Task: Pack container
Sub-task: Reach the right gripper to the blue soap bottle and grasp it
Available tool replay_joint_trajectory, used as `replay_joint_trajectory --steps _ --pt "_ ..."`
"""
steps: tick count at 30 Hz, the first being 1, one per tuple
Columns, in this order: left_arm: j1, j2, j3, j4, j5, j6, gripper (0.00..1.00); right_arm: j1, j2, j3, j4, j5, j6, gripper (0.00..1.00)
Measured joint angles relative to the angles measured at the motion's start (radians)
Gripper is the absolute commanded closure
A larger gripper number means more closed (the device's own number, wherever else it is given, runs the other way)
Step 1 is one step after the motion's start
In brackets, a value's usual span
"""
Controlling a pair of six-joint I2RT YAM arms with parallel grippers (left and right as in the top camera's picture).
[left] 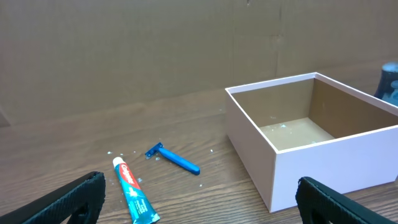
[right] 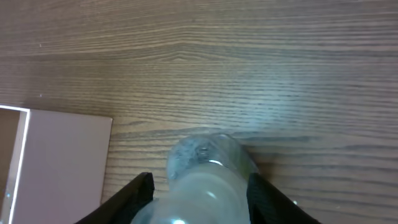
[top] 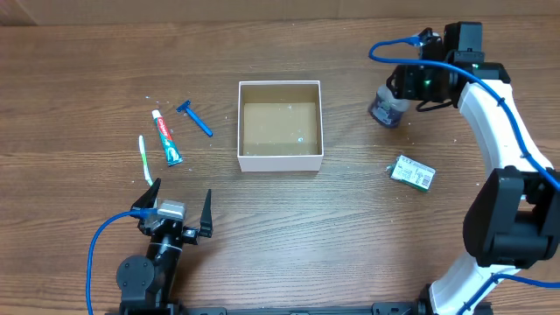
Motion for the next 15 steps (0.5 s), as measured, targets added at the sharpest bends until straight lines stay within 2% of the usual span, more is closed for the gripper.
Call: replay_joint_trajectory --steps 3,9,15 --pt "0.000 0.000 0.000 0.000 0.000 0.000 0.00 0.002 0.002 0.000 0.007 0.001 -0.016 0.57" --pt "0.000 0.000 0.000 0.000 0.000 0.000 0.00 0.002 0.002 0.000 0.020 0.032 -0.061 0.81" --pt "0.000 0.000 0.000 0.000 0.000 0.000 0.00 0.000 0.002 0.002 0.021 0.060 -0.071 0.88"
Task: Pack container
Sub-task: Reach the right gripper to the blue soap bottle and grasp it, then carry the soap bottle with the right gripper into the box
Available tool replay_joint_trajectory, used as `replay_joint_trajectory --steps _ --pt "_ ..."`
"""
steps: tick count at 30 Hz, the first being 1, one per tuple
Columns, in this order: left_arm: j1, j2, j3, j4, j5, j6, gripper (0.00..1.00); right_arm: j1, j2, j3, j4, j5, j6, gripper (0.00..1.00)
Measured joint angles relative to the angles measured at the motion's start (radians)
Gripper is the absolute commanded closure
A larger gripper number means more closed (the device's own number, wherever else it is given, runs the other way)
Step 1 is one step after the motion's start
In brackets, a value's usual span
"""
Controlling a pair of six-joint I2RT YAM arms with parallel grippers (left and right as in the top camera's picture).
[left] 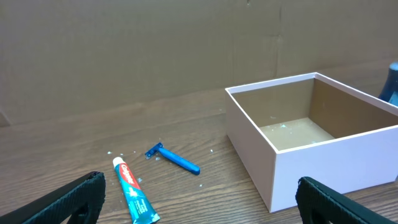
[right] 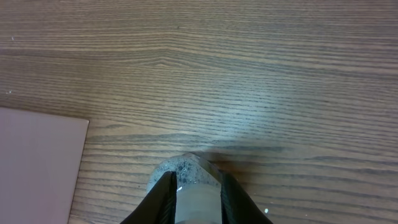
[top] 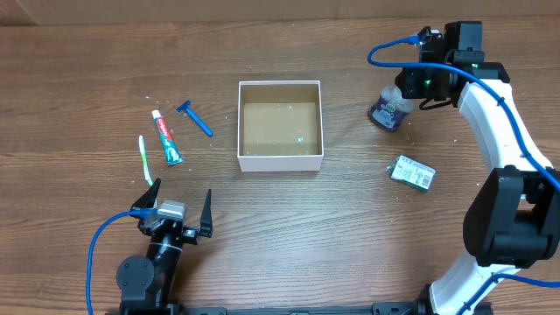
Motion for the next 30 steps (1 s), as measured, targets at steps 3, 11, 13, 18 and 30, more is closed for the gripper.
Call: replay_joint_trajectory --steps 3,11,13,18,30 --pt "0.000 0.000 0.000 0.000 0.000 0.000 0.00 0.000 0.000 0.008 -0.013 0.003 0.000 0.88" --pt "0.000 0.000 0.000 0.000 0.000 0.000 0.00 0.034 0.002 0.194 -0.247 0.016 -0.025 0.88" --pt "0.000 0.000 0.000 0.000 0.000 0.000 0.00 0.077 0.001 0.307 -0.326 0.022 -0.054 0.88" --pt "0.000 0.000 0.000 0.000 0.000 0.000 0.00 0.235 -0.006 0.484 -0.410 0.044 -0.112 0.88" --pt "0.000 0.000 0.000 0.000 0.000 0.000 0.00 0.556 -0.006 0.513 -0.348 0.188 -0.168 0.89"
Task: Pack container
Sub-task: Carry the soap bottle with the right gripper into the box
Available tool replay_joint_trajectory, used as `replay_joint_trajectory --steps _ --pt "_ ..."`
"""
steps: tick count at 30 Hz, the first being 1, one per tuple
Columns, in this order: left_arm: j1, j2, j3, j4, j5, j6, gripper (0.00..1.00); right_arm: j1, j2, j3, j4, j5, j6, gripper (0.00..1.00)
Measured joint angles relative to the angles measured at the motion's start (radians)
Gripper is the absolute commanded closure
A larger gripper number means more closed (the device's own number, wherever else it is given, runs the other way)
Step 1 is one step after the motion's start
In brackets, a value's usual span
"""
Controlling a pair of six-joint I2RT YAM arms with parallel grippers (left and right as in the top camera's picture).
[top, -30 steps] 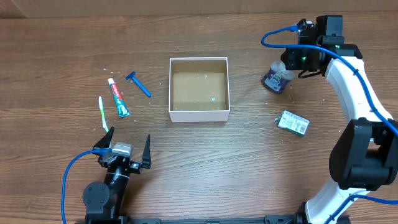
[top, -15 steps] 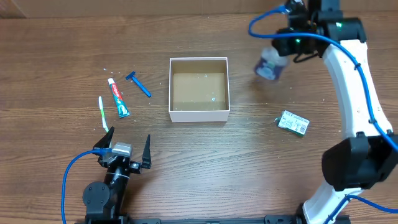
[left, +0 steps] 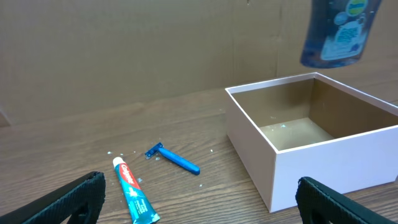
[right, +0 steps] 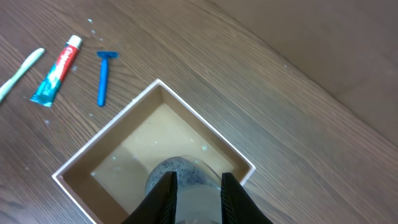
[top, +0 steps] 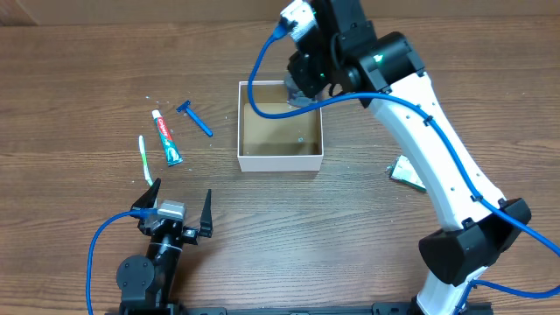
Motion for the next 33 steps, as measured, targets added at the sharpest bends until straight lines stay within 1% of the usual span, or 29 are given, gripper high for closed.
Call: replay_joint_trajectory --steps 4,9,20,29,33 --pt "0.000 0.000 0.000 0.000 0.000 0.000 0.00 0.034 0.000 -0.001 0.070 -0.010 0.000 0.89" --pt "0.000 0.000 0.000 0.000 0.000 0.000 0.00 0.035 0.009 -0.002 0.122 -0.072 0.008 0.89" --pt "0.000 0.000 0.000 0.000 0.000 0.000 0.00 0.035 0.193 -0.005 0.180 -0.181 0.027 0.89" --pt "0.000 0.000 0.000 0.000 0.000 0.000 0.00 0.035 0.222 -0.005 0.245 -0.197 0.031 0.89" --pt "0.000 0.000 0.000 0.000 0.000 0.000 0.00 0.035 0.262 -0.005 0.265 -0.196 0.031 0.89"
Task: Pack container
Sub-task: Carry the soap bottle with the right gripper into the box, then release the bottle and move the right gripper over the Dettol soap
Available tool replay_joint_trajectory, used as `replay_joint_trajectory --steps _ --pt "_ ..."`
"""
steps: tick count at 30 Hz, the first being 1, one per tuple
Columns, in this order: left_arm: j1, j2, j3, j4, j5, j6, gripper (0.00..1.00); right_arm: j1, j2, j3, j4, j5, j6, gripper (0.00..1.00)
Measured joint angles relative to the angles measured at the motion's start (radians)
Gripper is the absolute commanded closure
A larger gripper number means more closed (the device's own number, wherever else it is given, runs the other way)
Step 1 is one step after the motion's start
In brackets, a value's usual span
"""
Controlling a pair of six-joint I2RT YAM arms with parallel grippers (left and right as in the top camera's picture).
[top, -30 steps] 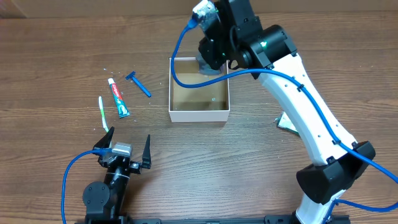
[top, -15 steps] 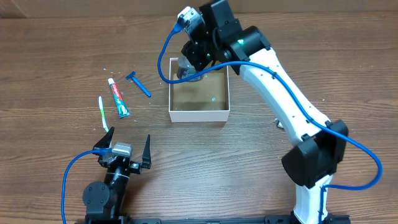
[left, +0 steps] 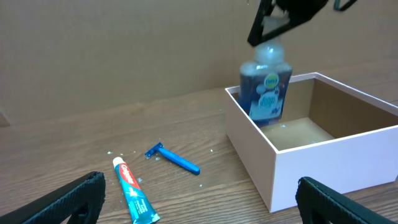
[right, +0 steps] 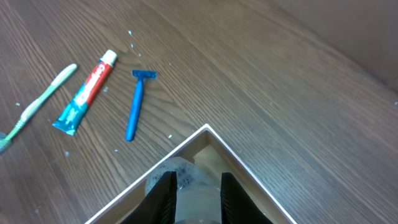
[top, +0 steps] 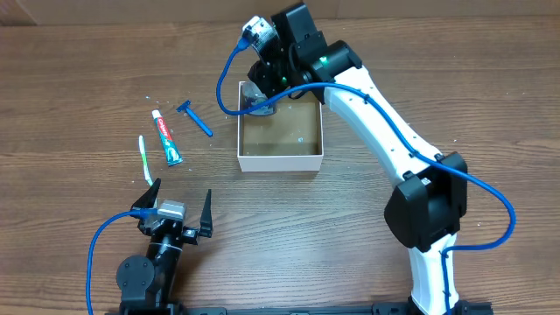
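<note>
The white open box [top: 247, 162] stands mid-table. My right gripper [top: 259, 91] is shut on a bottle of blue liquid [left: 267, 93] and holds it upright in the box's far-left corner, its lower part below the rim [right: 208, 129]. Whether it touches the floor cannot be told. In the right wrist view the bottle's pale top [right: 186, 177] shows between the fingers [right: 166, 194]. Left of the box lie a blue razor [top: 196, 119], a toothpaste tube [top: 168, 138] and a toothbrush [top: 146, 159]. My left gripper [top: 175, 219] rests open near the front edge, holding nothing.
The right arm [top: 385, 114] stretches across the table from the front right over the box's far side. A cardboard wall [left: 124, 50] stands behind the table. The razor [left: 174, 159] and toothpaste [left: 134, 199] lie just ahead of the left gripper.
My right gripper has moved left and down with the bottle, from above the box's far edge to the far-left corner, where the bottle's base is now below the rim. The left arm is unchanged.
The bottle stood on the table to the right of the box with my right gripper open around it. The gripper then shut on it. Later it held the bottle in the air over the box. Now the bottle is lowered into the far-left corner.
</note>
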Motion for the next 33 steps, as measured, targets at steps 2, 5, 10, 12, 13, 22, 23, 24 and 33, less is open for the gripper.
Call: replay_joint_trajectory --steps 2,5,10,12,13,22,23,24,33 --pt "0.000 0.000 0.000 0.000 0.000 0.000 0.00 0.000 0.018 0.000 0.008 0.000 0.000 0.89" --pt "0.000 0.000 0.000 0.000 0.000 0.000 0.00 0.000 0.031 0.000 0.033 0.001 0.000 0.89" --pt "0.000 0.000 0.000 0.000 0.000 0.000 0.00 0.000 0.061 0.000 0.072 0.000 0.000 0.89" --pt "0.000 0.000 0.000 0.000 0.000 0.000 0.00 0.000 0.085 0.000 0.075 0.000 0.000 0.89" --pt "0.000 0.000 0.000 0.000 0.000 0.000 0.00 0.000 0.094 -0.001 0.075 0.000 0.000 0.84" --pt "0.000 0.000 0.000 0.000 0.000 0.000 0.00 0.000 0.099 -0.001 0.105 -0.013 0.002 0.12" --pt "0.000 0.000 0.000 0.000 0.000 0.000 0.00 0.000 0.099 -0.001 0.107 -0.013 0.003 0.12" --pt "0.000 0.000 0.000 0.000 0.000 0.000 0.00 0.000 0.099 -0.001 0.110 -0.016 0.007 0.12" --pt "0.000 0.000 0.000 0.000 0.000 0.000 0.00 -0.002 0.084 0.232 -0.124 -0.006 0.064 0.04"
